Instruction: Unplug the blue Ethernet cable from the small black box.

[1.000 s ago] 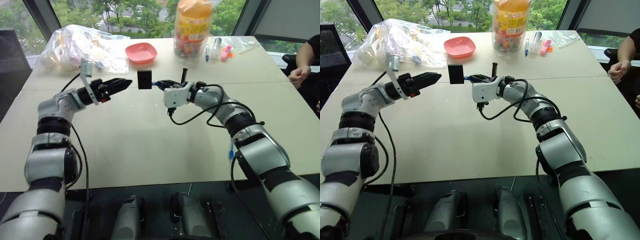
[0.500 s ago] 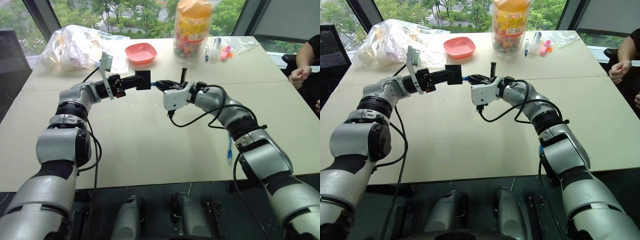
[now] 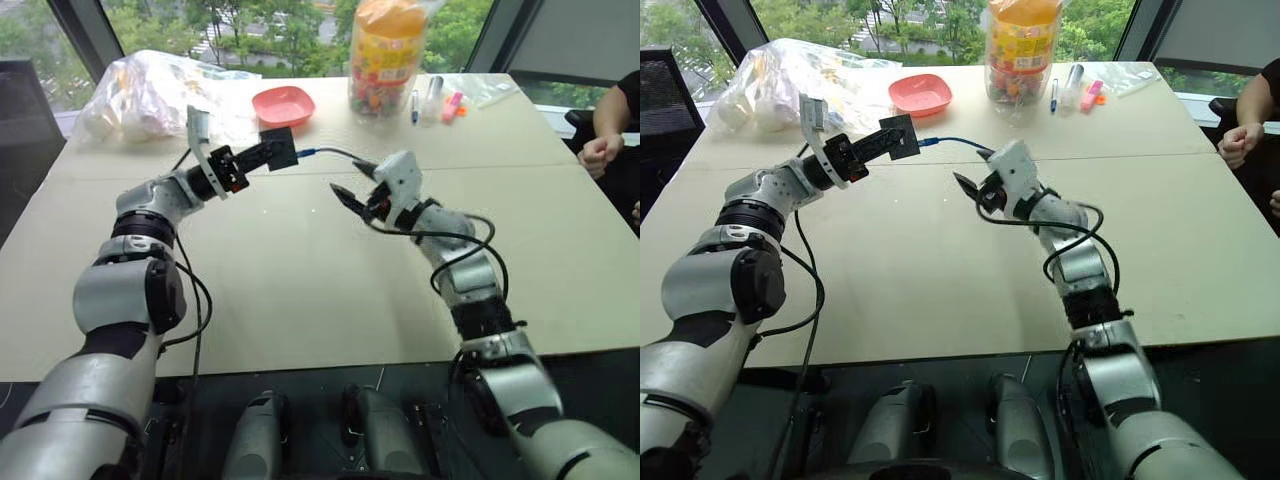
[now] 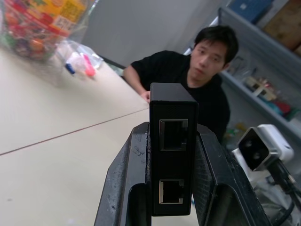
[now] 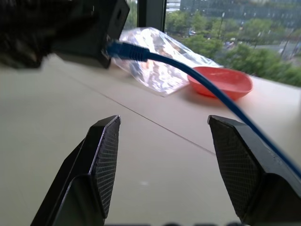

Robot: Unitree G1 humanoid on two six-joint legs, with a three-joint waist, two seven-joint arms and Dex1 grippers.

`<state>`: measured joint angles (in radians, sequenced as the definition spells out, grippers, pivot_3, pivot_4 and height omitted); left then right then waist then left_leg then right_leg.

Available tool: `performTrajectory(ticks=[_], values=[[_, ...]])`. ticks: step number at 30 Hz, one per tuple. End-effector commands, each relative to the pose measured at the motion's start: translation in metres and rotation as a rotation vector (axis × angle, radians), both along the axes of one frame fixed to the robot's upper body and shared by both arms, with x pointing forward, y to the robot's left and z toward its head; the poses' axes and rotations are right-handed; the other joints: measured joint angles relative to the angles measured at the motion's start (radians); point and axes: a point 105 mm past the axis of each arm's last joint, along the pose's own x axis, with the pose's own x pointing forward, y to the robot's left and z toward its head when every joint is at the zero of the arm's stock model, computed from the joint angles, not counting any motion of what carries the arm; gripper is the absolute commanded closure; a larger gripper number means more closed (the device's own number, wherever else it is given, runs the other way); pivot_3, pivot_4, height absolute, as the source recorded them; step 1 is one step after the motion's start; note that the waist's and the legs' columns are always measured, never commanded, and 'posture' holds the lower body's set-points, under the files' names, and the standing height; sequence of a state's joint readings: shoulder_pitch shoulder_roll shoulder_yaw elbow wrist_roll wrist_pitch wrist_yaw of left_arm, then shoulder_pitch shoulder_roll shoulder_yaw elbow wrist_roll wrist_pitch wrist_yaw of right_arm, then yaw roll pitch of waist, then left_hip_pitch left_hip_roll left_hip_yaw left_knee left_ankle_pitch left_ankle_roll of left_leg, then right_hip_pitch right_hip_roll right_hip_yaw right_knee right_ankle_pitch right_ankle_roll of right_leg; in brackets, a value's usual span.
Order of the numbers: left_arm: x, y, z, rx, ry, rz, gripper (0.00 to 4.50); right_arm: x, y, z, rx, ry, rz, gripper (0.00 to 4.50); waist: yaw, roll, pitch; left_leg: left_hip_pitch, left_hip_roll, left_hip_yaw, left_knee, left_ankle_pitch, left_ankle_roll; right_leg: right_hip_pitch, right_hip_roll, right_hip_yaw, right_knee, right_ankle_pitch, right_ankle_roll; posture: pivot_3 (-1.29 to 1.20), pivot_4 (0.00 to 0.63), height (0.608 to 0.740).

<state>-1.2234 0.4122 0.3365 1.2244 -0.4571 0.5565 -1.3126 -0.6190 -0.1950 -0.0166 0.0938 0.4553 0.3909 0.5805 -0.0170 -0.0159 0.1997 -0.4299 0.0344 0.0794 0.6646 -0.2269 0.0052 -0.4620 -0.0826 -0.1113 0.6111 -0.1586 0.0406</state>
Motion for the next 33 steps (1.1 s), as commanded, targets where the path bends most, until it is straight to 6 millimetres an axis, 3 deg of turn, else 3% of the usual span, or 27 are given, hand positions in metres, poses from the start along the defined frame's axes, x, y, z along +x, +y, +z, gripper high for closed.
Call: performTrajectory(ticks=[1, 6, 12, 26, 28, 30, 33], values=[[-0.013, -0.003, 0.031, -0.147, -0.067, -0.107, 4.0, -0.037, 0.015, 0.034, 0.313, 0.133, 0.222, 1.39, 0.001, 0.0, 0.0, 0.0, 0.0, -0.001, 0.0, 0.0, 0.0, 0.0, 0.0, 0.0, 0.0, 0.0, 0.0, 0.0, 0.15, 0.74], [-0.025, -0.016, 0.028, -0.175, -0.04, -0.199, 4.0, -0.038, 0.013, 0.045, 0.538, 0.23, 0.207, 1.39, 0.002, 0.0, 0.0, 0.003, 0.001, -0.001, 0.0, 0.0, 0.0, 0.002, 0.0, 0.0, 0.0, -0.002, -0.001, 0.0, 0.15, 0.74], [-0.038, -0.023, 0.022, -0.182, -0.015, -0.245, 4.0, -0.041, 0.014, 0.049, 0.558, 0.235, 0.196, 1.39, 0.003, 0.0, 0.0, 0.001, 0.001, 0.0, 0.0, 0.0, 0.0, 0.0, 0.0, 0.0, -0.001, -0.001, 0.001, 0.0, 0.15, 0.74], [-0.041, -0.029, 0.019, -0.184, -0.007, -0.243, 4.0, -0.039, 0.021, 0.047, 0.54, 0.246, 0.217, 1.39, 0.003, 0.0, 0.0, 0.001, 0.0, -0.001, 0.0, 0.0, 0.0, 0.0, 0.0, 0.0, -0.001, -0.002, 0.002, 0.0, 0.15, 0.74], [-0.042, -0.029, 0.018, -0.184, -0.007, -0.244, 4.0, -0.039, 0.022, 0.047, 0.546, 0.248, 0.222, 1.92, 0.003, 0.0, 0.0, 0.001, 0.0, -0.001, 0.0, 0.0, 0.0, 0.0, 0.0, 0.0, -0.001, -0.002, 0.002, 0.0, 0.15, 0.74], [-0.042, -0.029, 0.018, -0.183, -0.006, -0.244, 4.0, -0.038, 0.022, 0.048, 0.551, 0.249, 0.225, 2.74, 0.003, 0.0, 0.0, 0.001, 0.0, -0.001, 0.0, 0.0, 0.0, 0.0, 0.0, 0.0, -0.001, -0.002, 0.001, 0.0, 0.15, 0.74], [-0.042, -0.03, 0.018, -0.184, -0.008, -0.243, 4.0, -0.038, 0.026, 0.046, 0.545, 0.257, 0.233, 4.3, 0.003, 0.0, 0.0, 0.001, 0.0, -0.001, 0.0, 0.0, 0.0, 0.0, 0.0, 0.0, -0.001, -0.002, 0.001, 0.0, 0.15, 0.74]])
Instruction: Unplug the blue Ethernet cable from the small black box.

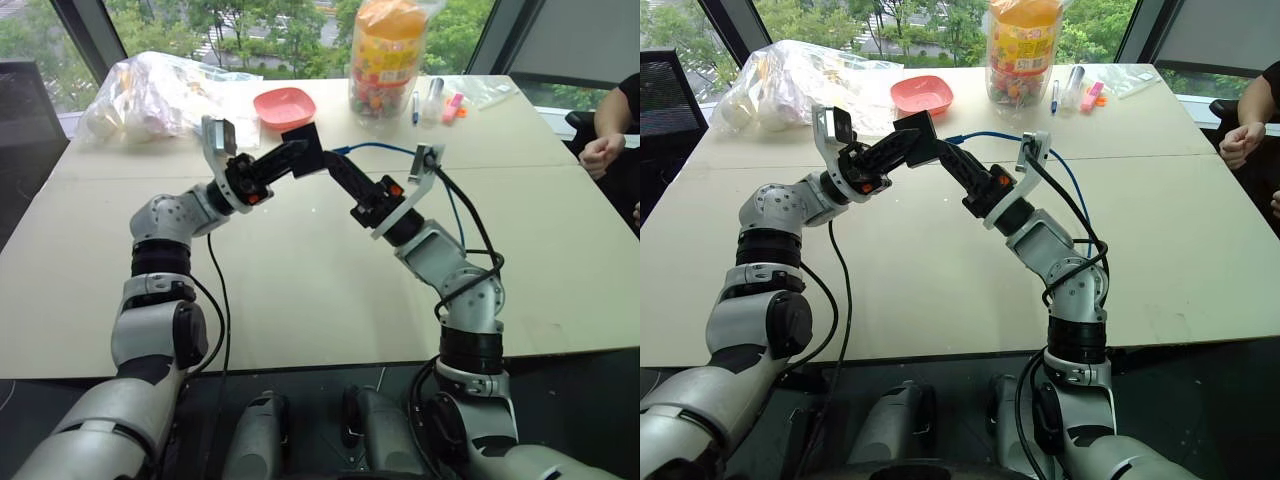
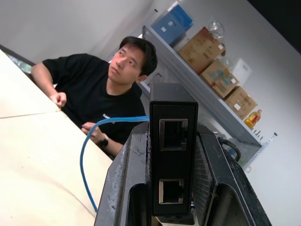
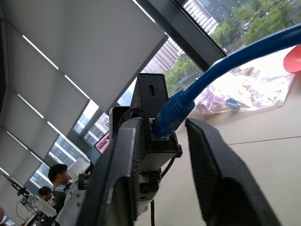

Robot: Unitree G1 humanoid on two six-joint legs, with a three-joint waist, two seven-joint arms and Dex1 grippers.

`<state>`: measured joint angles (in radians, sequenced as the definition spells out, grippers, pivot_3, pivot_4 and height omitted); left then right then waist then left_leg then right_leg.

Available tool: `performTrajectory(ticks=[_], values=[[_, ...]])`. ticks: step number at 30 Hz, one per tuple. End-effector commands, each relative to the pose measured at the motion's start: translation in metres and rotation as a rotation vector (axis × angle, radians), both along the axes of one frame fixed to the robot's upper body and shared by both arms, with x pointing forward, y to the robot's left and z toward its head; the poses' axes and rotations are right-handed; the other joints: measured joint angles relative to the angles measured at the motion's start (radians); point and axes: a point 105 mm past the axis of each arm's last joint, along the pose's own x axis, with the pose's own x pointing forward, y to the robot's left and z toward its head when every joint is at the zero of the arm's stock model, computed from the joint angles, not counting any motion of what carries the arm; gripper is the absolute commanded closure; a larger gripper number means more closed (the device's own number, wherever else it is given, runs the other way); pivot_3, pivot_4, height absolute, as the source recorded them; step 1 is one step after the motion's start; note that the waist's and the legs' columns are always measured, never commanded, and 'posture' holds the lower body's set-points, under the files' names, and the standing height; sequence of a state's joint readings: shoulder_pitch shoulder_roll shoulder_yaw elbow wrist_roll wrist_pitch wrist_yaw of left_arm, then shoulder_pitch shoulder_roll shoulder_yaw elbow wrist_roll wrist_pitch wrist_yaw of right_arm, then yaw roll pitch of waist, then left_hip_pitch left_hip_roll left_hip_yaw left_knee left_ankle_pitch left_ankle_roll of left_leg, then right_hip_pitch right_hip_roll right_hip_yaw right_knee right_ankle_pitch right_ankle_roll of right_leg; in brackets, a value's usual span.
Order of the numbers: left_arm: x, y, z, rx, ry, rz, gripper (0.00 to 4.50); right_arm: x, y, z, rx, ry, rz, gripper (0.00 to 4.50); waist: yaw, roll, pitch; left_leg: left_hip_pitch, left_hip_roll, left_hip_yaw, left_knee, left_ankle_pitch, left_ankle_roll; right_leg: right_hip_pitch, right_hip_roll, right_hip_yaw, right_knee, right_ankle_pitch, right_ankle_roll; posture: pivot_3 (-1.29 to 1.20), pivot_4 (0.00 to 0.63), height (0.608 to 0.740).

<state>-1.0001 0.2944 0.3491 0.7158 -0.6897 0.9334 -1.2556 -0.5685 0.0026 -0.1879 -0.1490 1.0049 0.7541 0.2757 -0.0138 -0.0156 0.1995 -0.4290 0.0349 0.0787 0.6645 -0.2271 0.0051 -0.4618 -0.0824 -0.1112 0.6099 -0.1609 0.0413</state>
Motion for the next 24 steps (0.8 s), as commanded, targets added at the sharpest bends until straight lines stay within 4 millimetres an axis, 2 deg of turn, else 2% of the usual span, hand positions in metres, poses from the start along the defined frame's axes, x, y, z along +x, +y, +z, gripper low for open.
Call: performTrajectory(ticks=[1, 9, 13, 18, 21, 24], values=[[-0.003, 0.0, 0.012, -0.01, -0.051, -0.003, 4.0, -0.004, 0.007, 0.012, 0.022, -0.042, 0.031, 4.48, 0.0, 0.0, 0.0, 0.0, 0.0, 0.0, 0.0, 0.0, 0.0, 0.0, 0.0, 0.0, 0.0, 0.0, 0.0, 0.0, 0.15, 0.74], [-0.001, 0.005, 0.009, 0.015, -0.05, 0.031, 4.0, 0.003, 0.003, 0.004, 0.033, 0.0, -0.006, 4.48, 0.0, 0.0, 0.0, 0.0, 0.0, 0.0, 0.0, 0.0, 0.0, 0.0, 0.0, 0.0, 0.0, 0.0, 0.0, 0.0, 0.15, 0.74], [0.002, 0.027, 0.014, 0.011, -0.059, 0.096, 4.0, 0.019, -0.024, 0.004, 0.086, 0.044, -0.108, 4.48, -0.002, 0.0, 0.0, 0.0, 0.0, 0.0, 0.0, 0.0, 0.0, 0.0, 0.0, 0.0, 0.0, 0.0, 0.0, 0.0, 0.15, 0.74], [0.005, 0.052, 0.022, 0.012, -0.083, 0.177, 4.0, 0.037, -0.059, 0.013, 0.045, 0.025, -0.199, 4.48, 0.003, 0.0, 0.0, -0.001, 0.0, 0.0, 0.0, 0.0, 0.0, 0.0, 0.0, 0.0, -0.001, 0.0, -0.001, 0.0, 0.15, 0.74], [0.007, 0.055, 0.022, 0.013, -0.094, 0.206, 4.0, 0.048, -0.076, 0.025, 0.009, -0.001, -0.236, 4.48, 0.003, 0.001, 0.0, -0.002, 0.0, 0.0, -0.001, 0.0, 0.0, 0.0, -0.001, 0.0, -0.004, -0.001, -0.002, 0.0, 0.15, 0.74], [0.016, 0.048, 0.018, 0.076, -0.121, 0.277, 4.0, 0.058, -0.089, 0.04, -0.109, -0.064, -0.284, 4.48, 0.001, 0.001, 0.0, -0.003, -0.001, 0.0, -0.001, 0.0, 0.0, 0.0, -0.001, 0.0, -0.007, -0.001, -0.002, 0.0, 0.15, 0.74]])
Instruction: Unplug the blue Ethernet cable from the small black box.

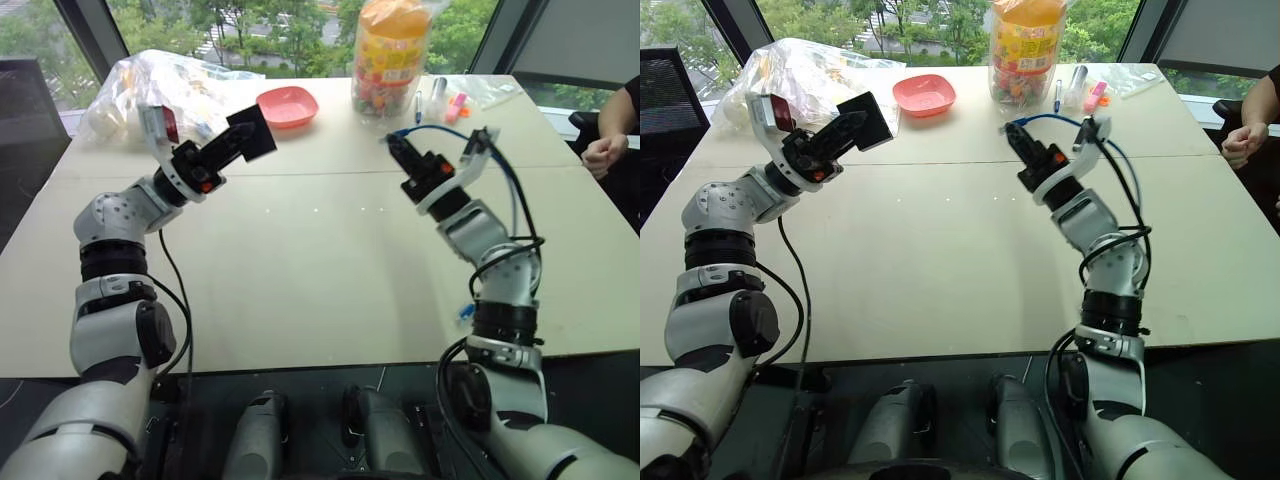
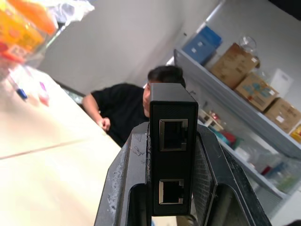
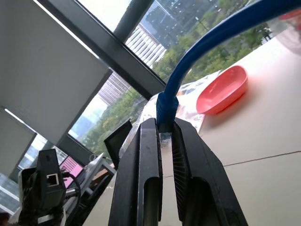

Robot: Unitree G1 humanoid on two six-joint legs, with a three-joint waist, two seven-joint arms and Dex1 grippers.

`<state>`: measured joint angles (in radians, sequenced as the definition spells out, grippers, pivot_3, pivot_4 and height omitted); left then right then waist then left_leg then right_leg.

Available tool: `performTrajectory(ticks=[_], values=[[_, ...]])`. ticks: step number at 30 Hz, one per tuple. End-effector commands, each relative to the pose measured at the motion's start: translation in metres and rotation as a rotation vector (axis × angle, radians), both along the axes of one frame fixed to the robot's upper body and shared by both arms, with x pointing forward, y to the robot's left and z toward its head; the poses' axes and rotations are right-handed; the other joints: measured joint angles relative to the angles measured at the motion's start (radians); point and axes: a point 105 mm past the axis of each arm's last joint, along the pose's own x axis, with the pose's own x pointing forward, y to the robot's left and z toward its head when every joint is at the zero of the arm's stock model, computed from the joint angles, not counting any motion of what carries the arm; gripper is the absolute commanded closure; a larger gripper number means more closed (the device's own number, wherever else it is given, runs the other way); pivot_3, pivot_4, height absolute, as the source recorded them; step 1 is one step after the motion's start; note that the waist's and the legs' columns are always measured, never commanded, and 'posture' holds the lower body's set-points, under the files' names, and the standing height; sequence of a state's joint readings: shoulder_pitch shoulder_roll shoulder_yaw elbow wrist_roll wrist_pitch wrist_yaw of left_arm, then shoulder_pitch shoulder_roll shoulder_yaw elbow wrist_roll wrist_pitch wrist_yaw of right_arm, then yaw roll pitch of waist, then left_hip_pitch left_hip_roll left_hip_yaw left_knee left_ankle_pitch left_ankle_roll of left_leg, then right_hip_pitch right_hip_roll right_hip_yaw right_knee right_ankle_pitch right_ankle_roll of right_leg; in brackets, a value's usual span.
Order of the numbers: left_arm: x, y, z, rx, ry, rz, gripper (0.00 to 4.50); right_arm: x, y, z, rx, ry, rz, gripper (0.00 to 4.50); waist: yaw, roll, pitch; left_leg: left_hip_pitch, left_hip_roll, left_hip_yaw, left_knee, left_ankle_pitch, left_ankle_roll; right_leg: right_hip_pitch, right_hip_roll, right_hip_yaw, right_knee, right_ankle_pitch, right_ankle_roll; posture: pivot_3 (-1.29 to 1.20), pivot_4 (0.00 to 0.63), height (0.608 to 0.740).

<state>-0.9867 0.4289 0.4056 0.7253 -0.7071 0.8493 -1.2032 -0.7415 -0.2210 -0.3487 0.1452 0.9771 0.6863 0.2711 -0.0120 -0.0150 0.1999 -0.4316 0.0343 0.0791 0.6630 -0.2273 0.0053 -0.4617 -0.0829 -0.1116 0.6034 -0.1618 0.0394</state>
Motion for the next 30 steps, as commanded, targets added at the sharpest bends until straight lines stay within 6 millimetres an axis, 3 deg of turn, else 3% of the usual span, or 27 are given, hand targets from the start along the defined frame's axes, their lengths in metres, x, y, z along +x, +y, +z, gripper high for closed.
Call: performTrajectory(ticks=[1, 5, 7, 11, 17, 22, 26, 30], values=[[0.009, -0.011, 0.002, 0.085, -0.064, 0.08, 4.0, 0.007, -0.008, 0.035, -0.13, -0.121, -0.026, 4.48, -0.001, 0.0, 0.0, -0.001, 0.0, 0.0, 0.0, 0.0, 0.0, 0.0, 0.0, 0.0, 0.0, 0.0, 0.001, 0.0, 0.15, 0.74], [0.014, -0.036, -0.008, 0.253, -0.165, 0.139, 4.0, 0.028, -0.034, 0.069, -0.289, -0.181, -0.126, 4.48, 0.0, 0.0, 0.0, -0.004, -0.001, 0.001, 0.0, -0.001, 0.001, -0.002, 0.001, 0.0, -0.002, 0.002, 0.003, 0.0, 0.15, 0.74], [0.014, -0.049, -0.014, 0.353, -0.237, 0.167, 4.0, 0.037, -0.041, 0.065, -0.379, -0.165, -0.154, 4.48, 0.0, 0.0, 0.0, -0.007, -0.002, 0.001, 0.0, -0.001, 0.002, -0.004, 0.001, 0.0, -0.002, 0.003, 0.001, 0.0, 0.15, 0.74], [0.007, -0.07, -0.027, 0.52, -0.402, 0.182, 4.0, 0.051, -0.048, 0.011, -0.455, -0.019, -0.144, 4.48, -0.001, -0.002, -0.001, -0.007, -0.002, 0.004, 0.0, -0.003, 0.005, -0.004, 0.002, -0.001, -0.004, 0.004, 0.001, 0.0, 0.15, 0.74], [0.009, -0.088, -0.038, 0.583, -0.512, 0.262, 4.0, 0.059, -0.064, -0.057, -0.461, 0.149, -0.215, 4.48, 0.0, 0.0, 0.0, -0.008, -0.002, 0.005, 0.0, -0.003, 0.005, -0.005, 0.002, -0.001, -0.004, 0.006, 0.003, 0.0, 0.15, 0.74], [0.022, -0.096, -0.047, 0.609, -0.527, 0.373, 4.0, 0.061, -0.072, -0.077, -0.456, 0.188, -0.281, 2.32, 0.0, 0.0, 0.0, -0.008, -0.002, 0.005, 0.002, -0.002, 0.005, -0.004, 0.001, 0.0, -0.004, 0.007, 0.005, 0.0, 0.15, 0.74], [0.028, -0.106, -0.058, 0.634, -0.532, 0.414, 4.0, 0.052, -0.061, -0.085, -0.506, 0.179, -0.202, 0.16, 0.0, 0.0, 0.0, -0.008, -0.002, 0.005, 0.002, -0.002, 0.005, -0.005, 0.001, 0.0, -0.004, 0.007, 0.005, 0.0, 0.15, 0.74], [0.031, -0.124, -0.084, 0.669, -0.506, 0.425, 4.0, -0.008, -0.016, -0.11, -0.725, 0.087, 0.089, 0.02, 0.012, 0.0, -0.001, -0.009, -0.001, 0.002, 0.001, -0.003, 0.006, -0.004, 0.001, -0.001, -0.004, 0.006, 0.005, 0.0, 0.15, 0.74]])
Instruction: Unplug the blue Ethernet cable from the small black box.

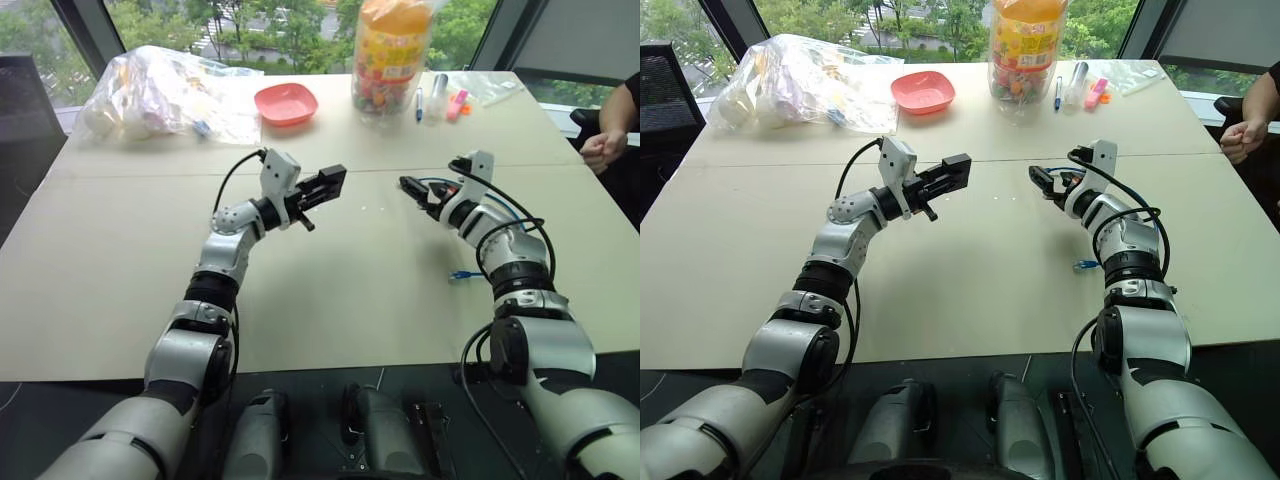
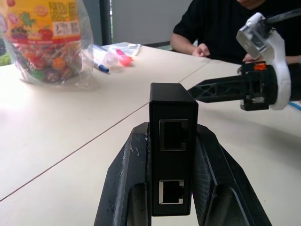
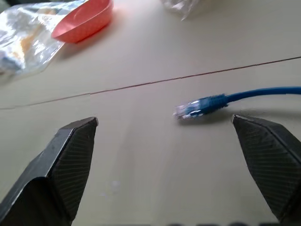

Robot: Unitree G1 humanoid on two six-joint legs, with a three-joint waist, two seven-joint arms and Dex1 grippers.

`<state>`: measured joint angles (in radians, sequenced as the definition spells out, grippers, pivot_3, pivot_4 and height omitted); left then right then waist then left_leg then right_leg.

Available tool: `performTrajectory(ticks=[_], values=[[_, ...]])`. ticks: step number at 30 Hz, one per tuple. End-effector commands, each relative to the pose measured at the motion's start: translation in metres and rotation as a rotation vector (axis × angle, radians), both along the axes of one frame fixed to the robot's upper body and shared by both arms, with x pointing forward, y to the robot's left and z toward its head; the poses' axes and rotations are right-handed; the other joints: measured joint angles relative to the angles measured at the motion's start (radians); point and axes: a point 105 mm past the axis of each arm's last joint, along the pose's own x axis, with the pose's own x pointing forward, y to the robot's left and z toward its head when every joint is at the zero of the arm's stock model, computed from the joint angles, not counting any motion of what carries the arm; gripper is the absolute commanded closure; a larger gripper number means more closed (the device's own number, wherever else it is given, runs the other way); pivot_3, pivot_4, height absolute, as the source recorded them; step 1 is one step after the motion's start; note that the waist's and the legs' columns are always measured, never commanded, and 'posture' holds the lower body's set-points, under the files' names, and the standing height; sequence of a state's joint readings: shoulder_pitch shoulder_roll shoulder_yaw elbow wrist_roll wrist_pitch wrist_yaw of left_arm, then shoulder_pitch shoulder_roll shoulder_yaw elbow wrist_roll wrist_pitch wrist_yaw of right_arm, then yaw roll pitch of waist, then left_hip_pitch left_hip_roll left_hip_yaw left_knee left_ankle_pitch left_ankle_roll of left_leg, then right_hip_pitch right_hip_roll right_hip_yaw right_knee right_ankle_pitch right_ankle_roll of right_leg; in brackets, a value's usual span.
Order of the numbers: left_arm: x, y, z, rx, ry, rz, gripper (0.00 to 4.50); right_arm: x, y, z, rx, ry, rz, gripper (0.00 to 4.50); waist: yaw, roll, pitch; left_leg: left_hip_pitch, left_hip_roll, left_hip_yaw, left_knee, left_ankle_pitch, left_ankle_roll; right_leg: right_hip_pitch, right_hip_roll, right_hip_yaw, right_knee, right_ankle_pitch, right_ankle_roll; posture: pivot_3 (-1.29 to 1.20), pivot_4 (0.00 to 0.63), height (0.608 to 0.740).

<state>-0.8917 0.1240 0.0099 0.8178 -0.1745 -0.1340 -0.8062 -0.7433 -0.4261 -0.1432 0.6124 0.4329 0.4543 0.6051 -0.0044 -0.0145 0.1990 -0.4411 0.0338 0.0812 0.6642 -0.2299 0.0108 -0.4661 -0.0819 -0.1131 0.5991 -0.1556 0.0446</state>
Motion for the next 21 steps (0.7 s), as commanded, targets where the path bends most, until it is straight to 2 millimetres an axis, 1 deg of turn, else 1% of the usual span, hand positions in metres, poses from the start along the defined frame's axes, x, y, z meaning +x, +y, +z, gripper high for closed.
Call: performTrajectory(ticks=[1, 4, 6, 8, 10, 12, 13, 17, 18, 19, 21], values=[[0.001, -0.016, -0.004, 0.036, -0.053, 0.015, 4.0, -0.042, 0.038, -0.004, -0.121, -0.024, 0.208, 0.02, 0.009, 0.0, 0.0, 0.0, 0.0, 0.0, 0.0, -0.001, 0.001, 0.0, 0.0, 0.0, 0.0, 0.0, 0.0, 0.0, 0.15, 0.74], [0.0, -0.023, -0.02, 0.08, -0.054, 0.021, 4.0, -0.058, 0.04, -0.002, -0.082, -0.038, 0.191, 0.02, 0.009, 0.0, 0.0, 0.0, -0.001, 0.0, 0.001, -0.001, 0.001, 0.0, -0.001, 0.0, -0.001, 0.001, 0.002, 0.0, 0.15, 0.74], [-0.001, -0.026, -0.026, 0.088, -0.046, 0.024, 4.0, -0.064, 0.04, 0.001, -0.031, -0.044, 0.18, 0.02, 0.01, 0.0, 0.0, 0.0, 0.0, 0.0, 0.003, -0.001, 0.001, 0.0, -0.001, 0.0, -0.002, 0.002, 0.003, 0.0, 0.15, 0.74], [-0.001, -0.028, -0.03, 0.089, -0.035, 0.023, 4.0, -0.067, 0.038, 0.003, -0.005, -0.048, 0.162, 0.02, 0.011, 0.0, 0.0, 0.0, 0.001, 0.0, 0.004, -0.001, 0.001, 0.0, -0.001, 0.0, -0.003, 0.003, 0.001, 0.0, 0.15, 0.74], [-0.002, -0.029, -0.033, 0.091, -0.021, 0.014, 2.96, -0.068, 0.034, 0.004, 0.002, -0.049, 0.142, 0.0, 0.013, 0.0, 0.0, 0.0, 0.001, -0.001, 0.004, -0.001, 0.001, 0.0, -0.001, 0.0, -0.003, 0.003, 0.0, 0.0, 0.15, 0.74], [-0.002, -0.029, -0.035, 0.094, -0.016, 0.005, 2.24, -0.069, 0.032, 0.004, 0.003, -0.048, 0.134, 0.0, 0.016, 0.0, 0.0, 0.0, 0.001, -0.001, 0.004, -0.001, 0.001, 0.0, -0.001, 0.0, -0.003, 0.003, 0.0, 0.0, 0.15, 0.74], [-0.003, -0.029, -0.036, 0.097, -0.018, 0.001, 1.76, -0.07, 0.031, 0.004, 0.007, -0.051, 0.129, 0.0, 0.016, 0.0, 0.0, 0.0, 0.001, -0.001, 0.004, -0.001, 0.001, 0.0, -0.001, 0.0, -0.003, 0.003, 0.0, 0.0, 0.15, 0.74], [-0.003, -0.019, -0.034, 0.076, 0.013, -0.02, 0.14, -0.071, 0.025, 0.011, 0.012, -0.076, 0.121, 0.0, 0.016, 0.0, 0.0, -0.001, 0.0, 0.0, 0.003, -0.001, 0.001, 0.0, -0.001, 0.0, -0.003, 0.004, 0.0, 0.0, 0.15, 0.74], [-0.004, -0.016, -0.031, 0.065, 0.016, -0.027, 0.04, -0.072, 0.024, 0.013, 0.008, -0.087, 0.124, 0.0, 0.016, 0.0, 0.0, -0.001, 0.0, 0.0, 0.003, -0.001, 0.001, 0.0, -0.001, 0.0, -0.003, 0.004, 0.0, 0.0, 0.15, 0.74], [-0.005, -0.01, -0.024, 0.047, 0.011, -0.046, 0.04, -0.074, 0.023, 0.016, 0.004, -0.101, 0.13, 0.0, 0.015, 0.0, 0.0, -0.001, 0.0, 0.0, 0.003, -0.001, 0.001, -0.001, -0.001, 0.0, -0.003, 0.004, 0.0, 0.0, 0.15, 0.74], [-0.016, 0.004, -0.007, 0.011, -0.003, -0.1, 0.04, -0.08, 0.021, 0.022, -0.011, -0.127, 0.146, 0.0, 0.013, 0.0, 0.0, -0.001, 0.001, 0.0, 0.003, -0.001, 0.001, -0.001, 0.0, 0.0, -0.003, 0.004, 0.0, 0.0, 0.15, 0.74]])
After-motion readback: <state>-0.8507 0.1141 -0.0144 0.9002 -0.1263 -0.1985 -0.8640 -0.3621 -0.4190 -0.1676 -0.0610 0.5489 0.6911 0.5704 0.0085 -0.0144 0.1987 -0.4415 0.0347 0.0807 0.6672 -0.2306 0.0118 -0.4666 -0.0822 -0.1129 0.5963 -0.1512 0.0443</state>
